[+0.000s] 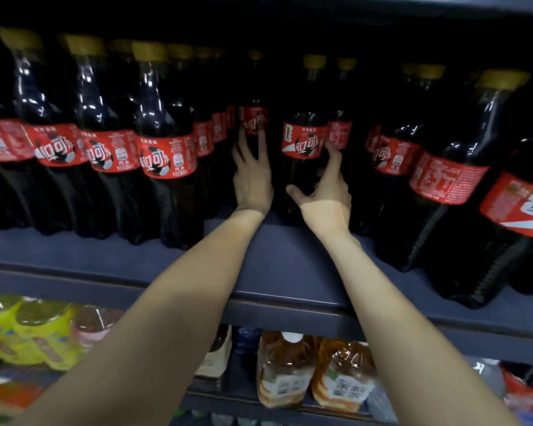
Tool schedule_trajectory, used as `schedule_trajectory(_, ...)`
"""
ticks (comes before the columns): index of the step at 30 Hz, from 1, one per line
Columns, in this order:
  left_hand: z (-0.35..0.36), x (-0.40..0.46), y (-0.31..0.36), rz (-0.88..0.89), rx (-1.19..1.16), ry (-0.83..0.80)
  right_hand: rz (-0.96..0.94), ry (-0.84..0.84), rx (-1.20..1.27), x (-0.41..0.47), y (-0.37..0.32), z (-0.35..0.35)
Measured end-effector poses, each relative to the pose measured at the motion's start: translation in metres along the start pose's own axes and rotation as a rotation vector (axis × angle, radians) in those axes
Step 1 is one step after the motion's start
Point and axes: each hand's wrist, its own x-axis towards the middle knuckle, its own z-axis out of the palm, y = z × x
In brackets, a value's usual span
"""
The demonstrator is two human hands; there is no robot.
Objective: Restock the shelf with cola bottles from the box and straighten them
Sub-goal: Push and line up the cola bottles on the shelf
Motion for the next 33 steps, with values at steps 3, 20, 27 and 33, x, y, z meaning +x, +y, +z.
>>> schedule_trajectory(3, -0.007, -0.003, -0.001, 0.009, -0.002, 0.000, -0.030, -0.039, -0.028, 0.007, 0.003, 0.004)
schedule_trajectory(20, -0.133, -0.104, -0.096, 0.530, 0.355, 0.490, -0.121, -0.112, -0.103, 0.021, -0.052, 0.064)
schedule_trajectory(27, -0.114, -0.091, -0.049, 0.571, -0.101, 0.368, -0.212, 0.049, -0.032, 0.004, -0.029, 0.021)
schedule_trajectory(33, -0.053, -0.026, 0.022, -0.036, -0.808, -0.205, -0.097, 0.152, -0.094, 0.008, 0.008, -0.002)
